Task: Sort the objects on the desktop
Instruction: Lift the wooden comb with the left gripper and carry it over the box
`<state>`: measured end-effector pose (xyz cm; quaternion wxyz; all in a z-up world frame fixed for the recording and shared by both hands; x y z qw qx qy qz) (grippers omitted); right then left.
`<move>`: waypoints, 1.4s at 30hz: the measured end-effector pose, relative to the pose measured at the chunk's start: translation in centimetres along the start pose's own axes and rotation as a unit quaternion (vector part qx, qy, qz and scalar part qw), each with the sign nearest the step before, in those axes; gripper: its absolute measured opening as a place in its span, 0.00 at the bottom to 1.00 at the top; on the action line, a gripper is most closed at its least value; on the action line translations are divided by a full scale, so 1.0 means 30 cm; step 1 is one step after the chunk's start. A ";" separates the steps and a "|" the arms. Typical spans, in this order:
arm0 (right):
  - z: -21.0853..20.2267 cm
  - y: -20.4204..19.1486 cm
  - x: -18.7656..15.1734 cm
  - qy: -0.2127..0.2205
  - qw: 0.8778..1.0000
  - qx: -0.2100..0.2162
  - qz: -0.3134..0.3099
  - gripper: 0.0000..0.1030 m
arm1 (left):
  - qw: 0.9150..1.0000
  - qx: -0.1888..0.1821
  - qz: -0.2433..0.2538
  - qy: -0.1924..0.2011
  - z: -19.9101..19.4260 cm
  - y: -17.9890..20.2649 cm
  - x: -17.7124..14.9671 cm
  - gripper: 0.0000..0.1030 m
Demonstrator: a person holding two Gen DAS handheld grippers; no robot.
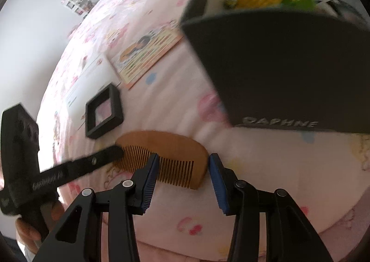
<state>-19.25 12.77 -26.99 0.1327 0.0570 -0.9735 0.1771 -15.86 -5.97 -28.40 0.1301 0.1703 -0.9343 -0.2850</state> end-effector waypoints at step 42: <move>-0.638 0.234 0.220 0.196 0.980 0.036 0.018 0.38 | 0.973 -0.079 0.196 0.093 -0.143 0.760 0.135 0.26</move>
Point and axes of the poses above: each gripper's, at about its wrist camera, not at the fingertips, and z roughly the way its jaws point, y to its right, x to its top, the point moved 5 cm from there along z, roughly the way its jaws point, and after that the axes turned 4 degrees about -x, right-handed, at the moved point
